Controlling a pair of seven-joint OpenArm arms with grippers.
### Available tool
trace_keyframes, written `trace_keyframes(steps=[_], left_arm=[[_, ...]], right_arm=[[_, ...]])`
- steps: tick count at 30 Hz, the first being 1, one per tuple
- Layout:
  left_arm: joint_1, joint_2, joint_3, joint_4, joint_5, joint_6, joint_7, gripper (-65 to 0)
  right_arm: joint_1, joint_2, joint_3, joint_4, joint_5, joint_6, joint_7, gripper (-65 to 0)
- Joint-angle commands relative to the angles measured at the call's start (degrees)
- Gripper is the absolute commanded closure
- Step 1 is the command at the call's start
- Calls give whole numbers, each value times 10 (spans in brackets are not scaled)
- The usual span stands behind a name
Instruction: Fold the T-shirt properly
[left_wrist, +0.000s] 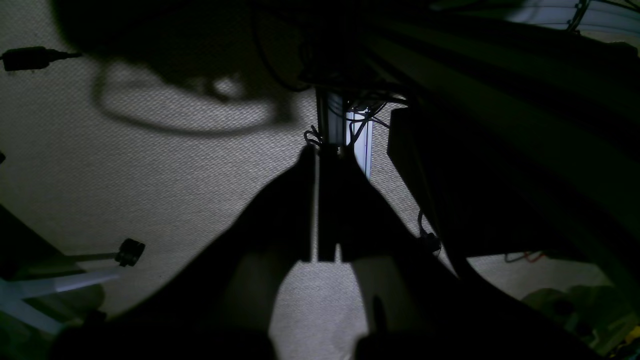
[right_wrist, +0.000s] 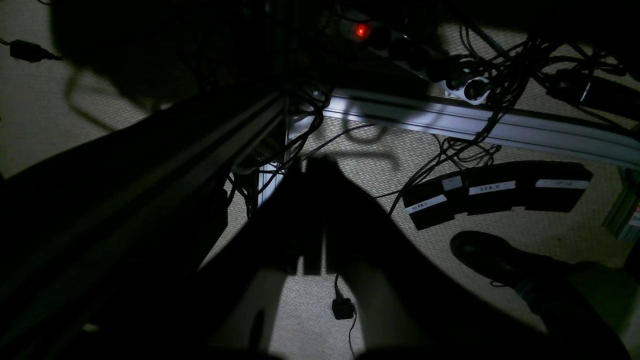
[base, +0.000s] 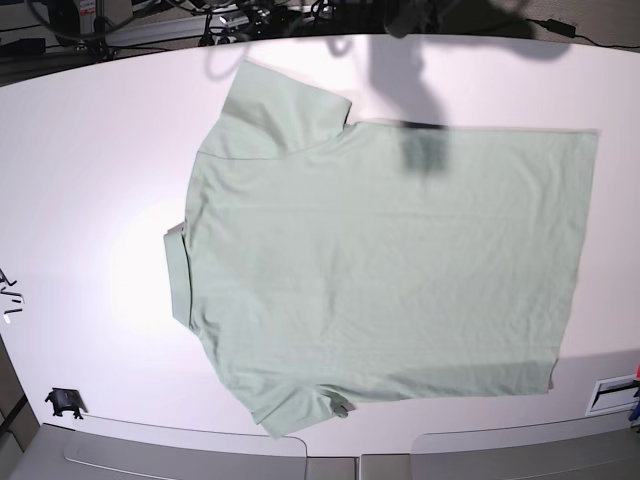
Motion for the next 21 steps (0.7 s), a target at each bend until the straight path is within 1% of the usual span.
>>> trace_keyframes(steps=[1, 16, 21], left_arm=[[2, 0, 0, 1, 3, 0, -1, 0], [5, 0, 0, 1, 3, 0, -1, 0], [24, 0, 0, 32, 3, 0, -2, 0]], right_arm=[[3, 1, 1, 3, -1, 4, 4, 0], [3, 1, 1, 3, -1, 4, 4, 0], [3, 1, 1, 7, -1, 4, 4, 0]])
